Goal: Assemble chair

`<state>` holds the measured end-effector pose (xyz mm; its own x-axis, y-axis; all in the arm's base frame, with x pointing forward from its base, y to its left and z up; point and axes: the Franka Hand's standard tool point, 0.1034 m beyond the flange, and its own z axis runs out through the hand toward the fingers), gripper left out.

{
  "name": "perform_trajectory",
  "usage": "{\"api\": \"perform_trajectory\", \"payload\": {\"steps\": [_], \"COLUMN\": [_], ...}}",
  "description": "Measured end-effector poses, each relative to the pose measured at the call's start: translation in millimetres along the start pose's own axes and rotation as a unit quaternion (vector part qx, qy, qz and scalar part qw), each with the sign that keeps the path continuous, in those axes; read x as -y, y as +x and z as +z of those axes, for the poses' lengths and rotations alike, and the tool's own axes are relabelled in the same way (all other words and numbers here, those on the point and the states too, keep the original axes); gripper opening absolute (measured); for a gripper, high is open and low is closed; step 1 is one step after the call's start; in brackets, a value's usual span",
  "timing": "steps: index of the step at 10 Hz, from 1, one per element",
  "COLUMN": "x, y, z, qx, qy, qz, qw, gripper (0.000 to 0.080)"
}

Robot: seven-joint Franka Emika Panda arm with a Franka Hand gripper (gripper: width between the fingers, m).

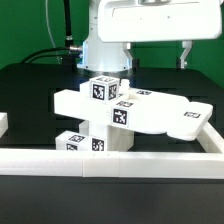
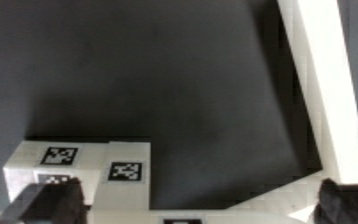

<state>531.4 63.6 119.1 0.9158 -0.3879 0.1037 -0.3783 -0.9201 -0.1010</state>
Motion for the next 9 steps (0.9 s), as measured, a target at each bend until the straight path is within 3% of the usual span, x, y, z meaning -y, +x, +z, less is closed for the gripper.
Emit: {"api": "perform_trajectory", "payload": {"steps": [1,2,3,7,8,9], "x": [11.5,14.3,12.2,13.1,11.0,6.0], "y": [-20.8,-37.6,-46.8,-45.1,-54.4,-70.2], "z": [9.0,19.3,26.5,25.8,32.9,41.2], "qx": [-0.009,-0.032,-0.033,-0.021,-0.032,0.002], "qy": [-0.006,0.002,0.0,-0.002,-0.002,-0.011], "qz": [-0.056,-0.114,-0.128,-0.129,-0.139,-0.156], "qw": [0.998,0.993,0.991,0.991,0.99,0.988], "gripper": [0.0649,0.0649,0.0649,0.0649,0.0649,0.0649]}}
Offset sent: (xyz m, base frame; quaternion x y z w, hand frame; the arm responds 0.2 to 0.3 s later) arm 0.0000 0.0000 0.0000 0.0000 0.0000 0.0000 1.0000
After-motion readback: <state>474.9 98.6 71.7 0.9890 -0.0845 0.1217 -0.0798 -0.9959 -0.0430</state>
